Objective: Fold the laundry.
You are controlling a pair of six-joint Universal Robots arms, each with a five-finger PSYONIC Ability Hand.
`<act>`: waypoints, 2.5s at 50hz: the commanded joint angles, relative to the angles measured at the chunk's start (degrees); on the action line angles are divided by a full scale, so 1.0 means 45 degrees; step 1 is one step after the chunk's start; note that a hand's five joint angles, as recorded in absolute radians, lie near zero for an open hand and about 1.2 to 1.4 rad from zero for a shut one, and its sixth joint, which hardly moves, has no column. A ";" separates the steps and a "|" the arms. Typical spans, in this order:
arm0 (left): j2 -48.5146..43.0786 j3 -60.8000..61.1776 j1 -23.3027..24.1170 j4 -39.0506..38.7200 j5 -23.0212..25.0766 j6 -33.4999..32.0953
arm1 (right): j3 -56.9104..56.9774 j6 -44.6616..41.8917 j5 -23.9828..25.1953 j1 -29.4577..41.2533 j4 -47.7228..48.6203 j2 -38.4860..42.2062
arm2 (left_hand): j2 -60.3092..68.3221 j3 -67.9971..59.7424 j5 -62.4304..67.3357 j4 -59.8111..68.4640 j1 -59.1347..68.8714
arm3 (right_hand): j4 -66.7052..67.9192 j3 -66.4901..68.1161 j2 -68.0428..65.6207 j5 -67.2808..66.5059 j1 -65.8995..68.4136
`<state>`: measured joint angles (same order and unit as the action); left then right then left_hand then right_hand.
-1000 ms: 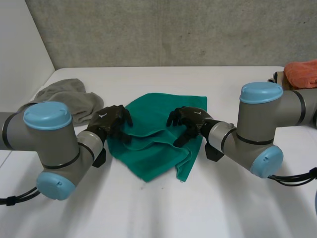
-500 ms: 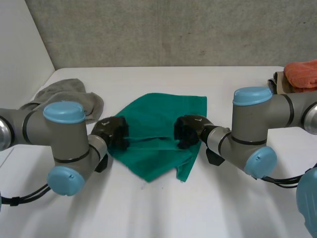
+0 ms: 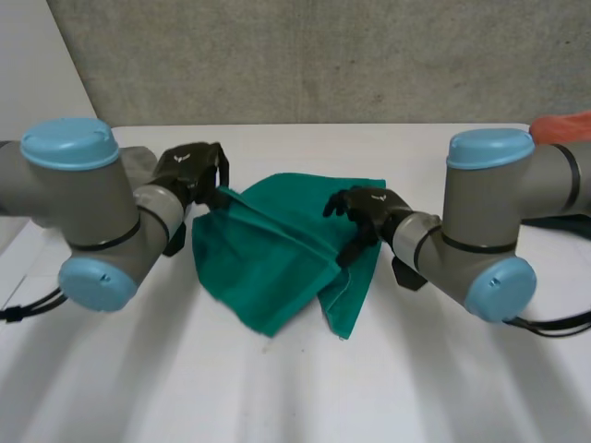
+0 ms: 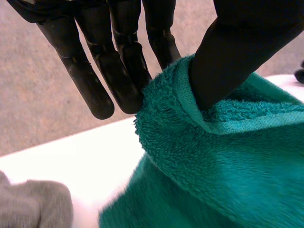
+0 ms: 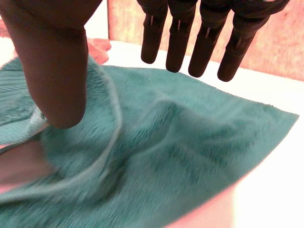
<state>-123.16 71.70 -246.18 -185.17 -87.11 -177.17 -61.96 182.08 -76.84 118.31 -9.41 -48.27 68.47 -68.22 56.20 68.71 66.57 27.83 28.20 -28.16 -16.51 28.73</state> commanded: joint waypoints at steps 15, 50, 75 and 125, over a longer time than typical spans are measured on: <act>0.3072 0.2952 -0.0117 0.0113 0.0080 -0.0062 | -0.3146 0.1081 -0.0639 0.0057 0.0411 -0.0837 | 0.2562 -0.2617 0.3067 0.2508 0.2983 | -0.0392 -0.0475 0.0466 0.0099 -0.0594; 0.4947 0.3166 -0.1209 0.1476 0.0100 -0.1268 | -0.2693 -0.3909 -0.0934 0.0000 0.1506 -0.3918 | 0.2562 -0.2617 0.3067 0.2508 0.2983 | 1.1594 1.1511 -1.1519 -1.1887 1.1392; 0.0592 -0.1223 -0.1016 -0.1778 0.0393 -0.5707 | 0.1634 -0.8611 -0.2728 -0.0021 0.2450 -0.1247 | 0.2562 -0.2617 0.3067 0.2508 0.2983 | 1.1594 1.1511 -1.1519 -1.1887 1.1392; 0.2815 0.6622 -0.1152 -0.2954 0.1389 -0.4750 | -0.7520 -0.6731 -0.0601 -0.2716 0.6407 -0.3942 | -0.5245 0.5190 -0.4740 -0.5299 -0.4824 | 1.1594 1.1511 -1.1519 -1.1887 1.1392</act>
<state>-116.37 96.40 -250.83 -199.06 -80.55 -199.30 -96.69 151.78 -78.91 108.04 19.34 -67.91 42.66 -42.97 32.42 42.52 42.08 68.65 68.40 -67.65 -58.57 65.49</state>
